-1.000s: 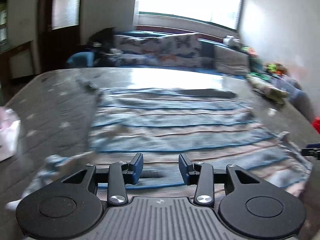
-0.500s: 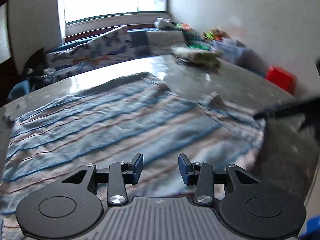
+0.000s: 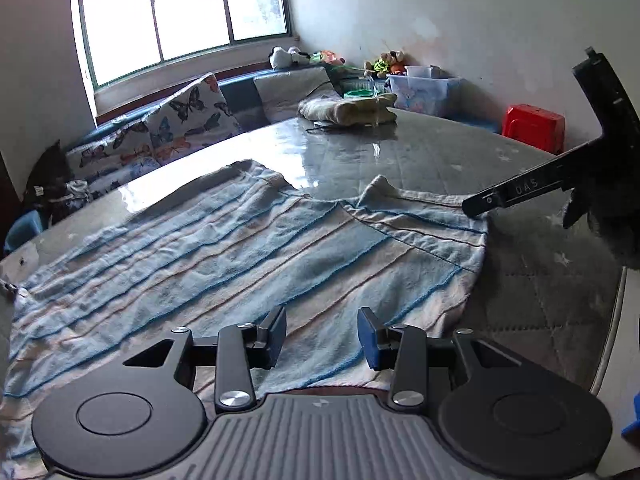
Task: Fold clothes
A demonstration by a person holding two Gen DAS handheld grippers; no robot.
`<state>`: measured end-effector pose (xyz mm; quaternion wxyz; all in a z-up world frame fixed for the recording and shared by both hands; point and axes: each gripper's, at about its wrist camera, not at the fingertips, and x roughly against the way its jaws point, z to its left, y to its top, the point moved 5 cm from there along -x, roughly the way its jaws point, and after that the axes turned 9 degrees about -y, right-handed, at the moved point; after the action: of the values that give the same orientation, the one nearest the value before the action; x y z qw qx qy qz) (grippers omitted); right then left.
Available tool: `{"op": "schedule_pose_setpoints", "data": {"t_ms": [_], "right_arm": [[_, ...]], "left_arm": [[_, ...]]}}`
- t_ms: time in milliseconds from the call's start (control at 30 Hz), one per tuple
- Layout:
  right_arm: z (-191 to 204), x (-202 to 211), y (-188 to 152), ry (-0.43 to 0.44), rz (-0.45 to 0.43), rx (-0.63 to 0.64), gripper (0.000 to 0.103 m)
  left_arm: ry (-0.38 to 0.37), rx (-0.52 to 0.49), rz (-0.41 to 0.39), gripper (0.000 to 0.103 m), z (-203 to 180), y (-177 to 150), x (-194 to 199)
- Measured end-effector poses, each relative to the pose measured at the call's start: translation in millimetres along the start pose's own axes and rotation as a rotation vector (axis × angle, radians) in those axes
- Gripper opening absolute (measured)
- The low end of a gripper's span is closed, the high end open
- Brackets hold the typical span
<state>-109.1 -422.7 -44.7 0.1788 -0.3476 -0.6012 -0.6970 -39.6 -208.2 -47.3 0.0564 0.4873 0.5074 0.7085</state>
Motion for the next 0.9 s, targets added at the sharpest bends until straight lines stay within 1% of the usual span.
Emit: {"op": "schedule_pose_setpoints", "data": {"t_ms": [100, 167, 233, 367, 500, 633, 800, 900], "right_arm": [[-0.4, 2.1, 0.8, 0.018, -0.003, -0.026, 0.01], [0.6, 6.4, 3.4, 0.029, -0.014, -0.033, 0.009], [5.0, 15.1, 9.6, 0.043, -0.038, -0.026, 0.009], [26.4, 37.7, 26.5, 0.111, -0.091, 0.021, 0.009], [61.6, 55.5, 38.2, 0.2, -0.123, 0.093, 0.009], [102.9, 55.9, 39.7, 0.271, -0.116, 0.174, 0.009], [145.6, 44.1, 31.8, 0.334, -0.075, 0.26, 0.009], [166.1, 32.5, 20.4, 0.364, -0.035, 0.295, 0.009]], "left_arm": [[-0.003, -0.001, 0.014, 0.043, -2.3, -3.1, -4.5], [-0.006, 0.01, 0.01, 0.044, -0.5, -4.1, -1.7], [0.005, 0.023, -0.002, 0.048, 5.5, -3.8, 3.4], [0.045, 0.071, -0.024, 0.049, 25.0, -4.4, 15.9], [0.096, 0.126, -0.048, 0.05, 46.6, -9.5, 33.4], [0.148, 0.183, -0.071, 0.05, 67.8, -15.4, 51.3], [0.214, 0.252, -0.088, 0.051, 90.5, -27.3, 72.7], [0.251, 0.29, -0.087, 0.051, 102.3, -35.6, 82.3]]}}
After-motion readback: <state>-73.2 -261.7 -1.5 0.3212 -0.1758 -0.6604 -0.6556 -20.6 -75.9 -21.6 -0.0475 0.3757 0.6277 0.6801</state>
